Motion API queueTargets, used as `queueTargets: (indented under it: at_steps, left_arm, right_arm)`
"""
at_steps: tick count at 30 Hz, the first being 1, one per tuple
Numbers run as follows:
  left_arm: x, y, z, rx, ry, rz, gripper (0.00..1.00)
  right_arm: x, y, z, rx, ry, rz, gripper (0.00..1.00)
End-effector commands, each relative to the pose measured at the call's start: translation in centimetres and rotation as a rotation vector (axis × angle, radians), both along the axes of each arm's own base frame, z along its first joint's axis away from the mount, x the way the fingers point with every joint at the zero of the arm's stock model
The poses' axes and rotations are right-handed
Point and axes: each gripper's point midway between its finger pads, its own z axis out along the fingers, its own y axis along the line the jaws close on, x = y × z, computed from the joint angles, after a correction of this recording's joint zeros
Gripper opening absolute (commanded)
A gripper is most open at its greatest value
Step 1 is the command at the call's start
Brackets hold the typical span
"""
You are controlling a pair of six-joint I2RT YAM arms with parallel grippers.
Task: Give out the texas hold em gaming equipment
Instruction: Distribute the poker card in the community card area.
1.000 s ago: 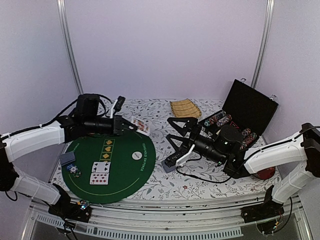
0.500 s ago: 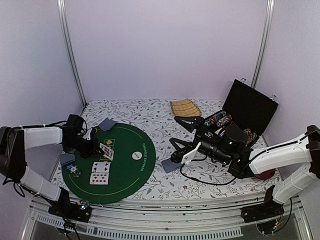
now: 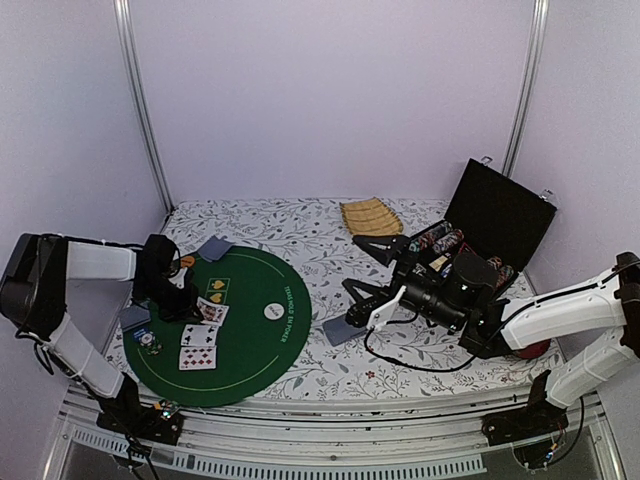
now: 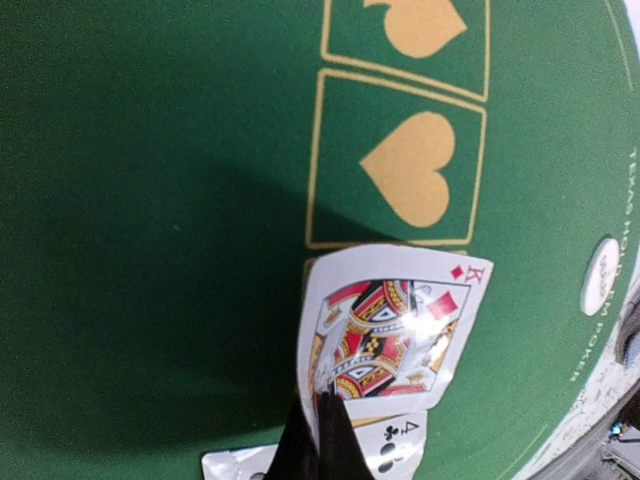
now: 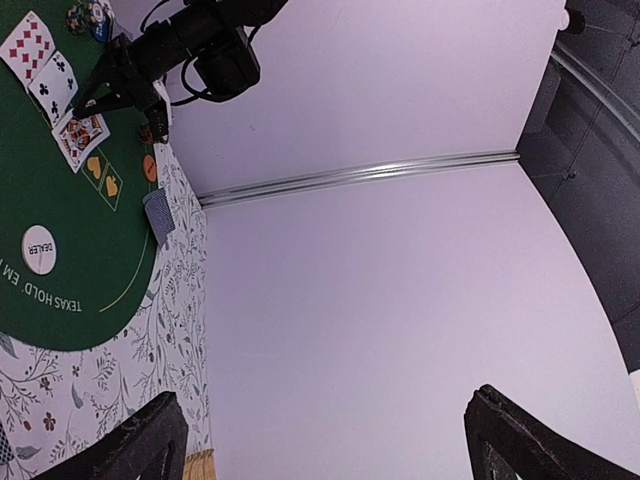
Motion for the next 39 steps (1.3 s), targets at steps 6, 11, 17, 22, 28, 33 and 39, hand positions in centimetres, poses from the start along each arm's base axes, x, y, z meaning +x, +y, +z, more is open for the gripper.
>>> queueTargets:
  at_steps: [6,11,17,22,28,33,39]
  left_arm:
    - [0.1,0.6,0.2,0.03,-0.014,0.0,0.0]
    - [1.3,-0.1,1.5,-0.048,-0.09,0.017,0.0]
    - [0.7,0.3,1.1,-0.042,-0.056,0.021,0.0]
    - [-0.1,0.8,0.9,-0.013,-0.037,0.027,0.0]
    - [-0.4,1.6,1.3,0.038,-0.028,0.034,0.28]
    - [-0.1,1.9,2.4,0.051,-0.048,0.041,0.44]
    - [0.9,2.2,4.2,0.068,-0.095,0.054,0.52]
  right_arm:
    - [-0.2,-0.5,0.3,0.014,0.021,0.009,0.99]
    - [-0.1,-0.3,-0.1,-0.004,0.023,0.008,0.99]
    - [-0.2,-0.5,-0.1,-0.007,0.018,0.004,0.99]
    - [-0.4,-0.7,-0.1,-0.008,0.02,0.007,0.99]
    - [-0.5,-0.7,0.1,-0.006,0.018,0.016,0.99]
    - [-0.6,-0.5,0.0,-0.008,0.03,0.025,0.99]
    - [0.0,-0.4,0.9,0.043,0.105,0.016,0.99]
